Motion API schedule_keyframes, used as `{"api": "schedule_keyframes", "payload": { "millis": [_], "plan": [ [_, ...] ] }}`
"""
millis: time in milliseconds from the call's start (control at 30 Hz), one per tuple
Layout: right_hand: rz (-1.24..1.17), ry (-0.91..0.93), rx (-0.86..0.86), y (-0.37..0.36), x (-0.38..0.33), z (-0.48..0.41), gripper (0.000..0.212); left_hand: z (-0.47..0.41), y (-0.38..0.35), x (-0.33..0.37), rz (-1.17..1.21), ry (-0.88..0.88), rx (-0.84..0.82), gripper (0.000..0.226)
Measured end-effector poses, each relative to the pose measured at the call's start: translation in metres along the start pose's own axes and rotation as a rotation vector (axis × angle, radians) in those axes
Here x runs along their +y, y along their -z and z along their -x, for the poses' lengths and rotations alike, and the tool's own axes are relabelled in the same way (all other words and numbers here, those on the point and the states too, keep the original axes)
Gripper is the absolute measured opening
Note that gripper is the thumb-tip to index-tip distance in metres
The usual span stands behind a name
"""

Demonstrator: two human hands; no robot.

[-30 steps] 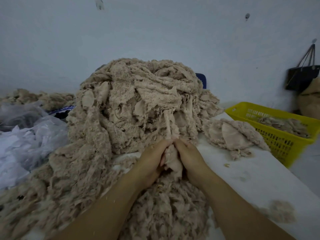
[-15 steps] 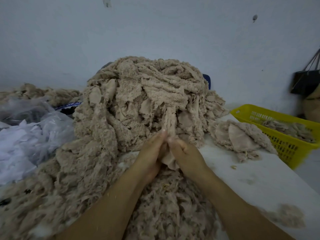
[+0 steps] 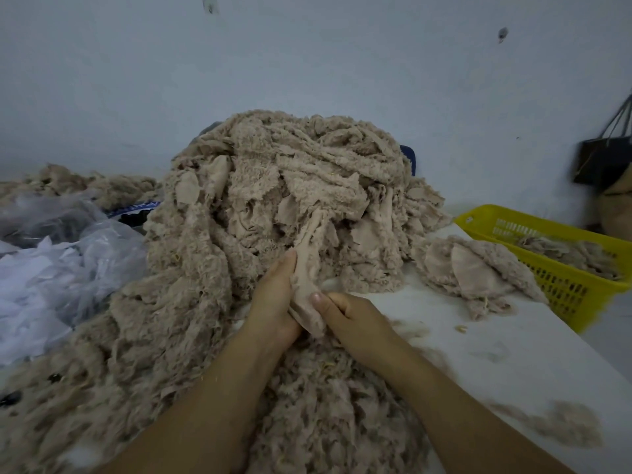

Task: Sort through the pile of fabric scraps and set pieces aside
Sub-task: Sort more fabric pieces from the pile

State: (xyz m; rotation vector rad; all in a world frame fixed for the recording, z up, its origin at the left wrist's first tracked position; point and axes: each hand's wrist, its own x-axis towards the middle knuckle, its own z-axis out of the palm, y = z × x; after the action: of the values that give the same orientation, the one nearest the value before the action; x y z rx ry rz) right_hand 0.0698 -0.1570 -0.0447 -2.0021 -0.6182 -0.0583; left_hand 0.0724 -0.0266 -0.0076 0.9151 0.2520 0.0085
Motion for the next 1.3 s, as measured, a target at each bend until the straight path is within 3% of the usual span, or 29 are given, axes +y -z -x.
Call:
{"api": "schedule_keyframes", "payload": {
  "millis": [67,167,233,300,500,633,767,867,1067,1233,1300],
  "plan": [
    [-0.046,-0.066,0.032,0.002,0.002,-0.002,0.048,0.0,0.0,-0.003,-0.087,-0.107,-0.014,0.024],
    [-0.211,-0.192,0.156,0.007,0.003,-0.005,0.044,0.004,-0.005,-0.01,-0.439,-0.246,-0.049,0.009],
    [-0.36,-0.26,0.224,0.009,0.001,-0.008,0.037,0.012,-0.008,-0.012,-0.698,-0.292,-0.106,0.022],
    [-0.502,-0.366,0.272,0.011,0.002,-0.012,0.032,0.017,-0.01,-0.019,-0.845,-0.31,-0.232,0.02],
    [-0.81,-0.552,0.353,0.031,0.004,-0.013,0.031,0.023,-0.007,-0.019,-1.001,-0.303,-0.527,0.023],
    [-0.661,-0.48,0.381,0.034,0.01,-0.015,0.033,0.025,-0.005,-0.021,-1.039,-0.248,-0.614,0.036],
    [-0.468,-0.36,0.464,0.031,0.006,-0.013,0.037,0.021,-0.006,-0.023,-0.857,-0.169,-0.305,0.026],
    [-0.193,-0.261,0.394,0.023,0.004,-0.011,0.045,0.009,-0.003,-0.02,-0.576,-0.089,-0.111,0.026],
    [-0.045,-0.09,0.151,0.01,-0.008,-0.006,0.041,0.002,0.002,-0.009,-0.201,0.152,-0.205,0.055],
    [0.078,0.007,-0.115,-0.004,-0.011,0.0,0.04,-0.01,-0.005,-0.004,-0.078,0.121,-0.075,0.033],
    [0.096,0.028,-0.123,-0.003,-0.01,-0.002,0.041,-0.012,-0.001,-0.002,0.003,0.122,-0.016,0.042]
  ]
}}
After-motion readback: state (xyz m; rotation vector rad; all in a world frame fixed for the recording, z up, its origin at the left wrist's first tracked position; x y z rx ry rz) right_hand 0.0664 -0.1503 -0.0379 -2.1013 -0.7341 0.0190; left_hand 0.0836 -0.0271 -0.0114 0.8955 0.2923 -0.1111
